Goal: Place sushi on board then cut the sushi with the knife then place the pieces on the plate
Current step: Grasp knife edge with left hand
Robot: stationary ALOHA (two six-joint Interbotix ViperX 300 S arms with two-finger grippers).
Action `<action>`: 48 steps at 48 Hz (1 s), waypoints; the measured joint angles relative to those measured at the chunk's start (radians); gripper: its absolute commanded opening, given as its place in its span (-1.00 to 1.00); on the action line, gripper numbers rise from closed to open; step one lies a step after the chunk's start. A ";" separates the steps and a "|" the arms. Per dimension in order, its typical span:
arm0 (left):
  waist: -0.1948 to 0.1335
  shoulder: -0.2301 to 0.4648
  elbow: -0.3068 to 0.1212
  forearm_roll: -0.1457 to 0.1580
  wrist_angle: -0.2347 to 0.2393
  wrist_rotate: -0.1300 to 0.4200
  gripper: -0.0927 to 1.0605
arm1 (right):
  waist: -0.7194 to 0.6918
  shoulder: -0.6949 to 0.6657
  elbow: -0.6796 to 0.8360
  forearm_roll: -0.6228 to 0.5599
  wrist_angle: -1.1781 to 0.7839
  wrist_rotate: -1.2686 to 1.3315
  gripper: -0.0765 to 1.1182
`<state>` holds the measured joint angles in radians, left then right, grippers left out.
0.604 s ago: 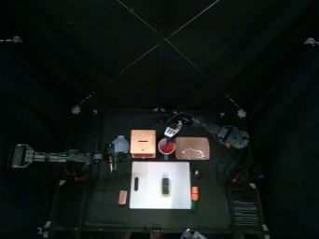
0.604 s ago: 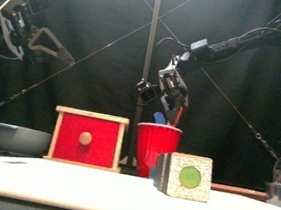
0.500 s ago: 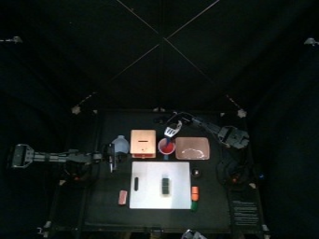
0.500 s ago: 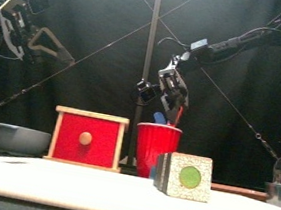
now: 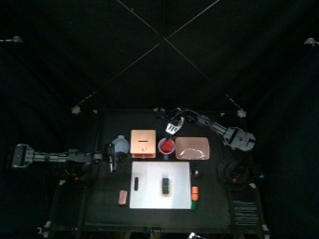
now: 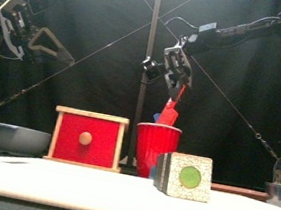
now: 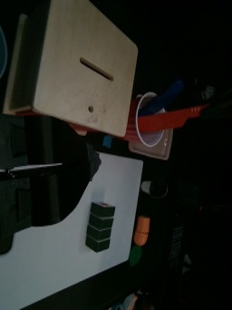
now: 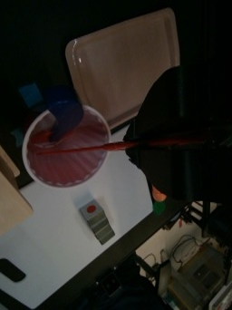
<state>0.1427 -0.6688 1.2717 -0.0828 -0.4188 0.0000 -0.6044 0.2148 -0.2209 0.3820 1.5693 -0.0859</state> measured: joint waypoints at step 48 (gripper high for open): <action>-0.008 -0.011 -0.064 0.037 -0.043 0.003 -0.88 | 0.425 -0.701 0.753 -0.235 -1.037 0.100 -0.44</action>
<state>0.1350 -0.6796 1.2072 -0.0460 -0.4617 0.0031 -0.1795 -0.4863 0.5323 0.1473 0.5323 0.0138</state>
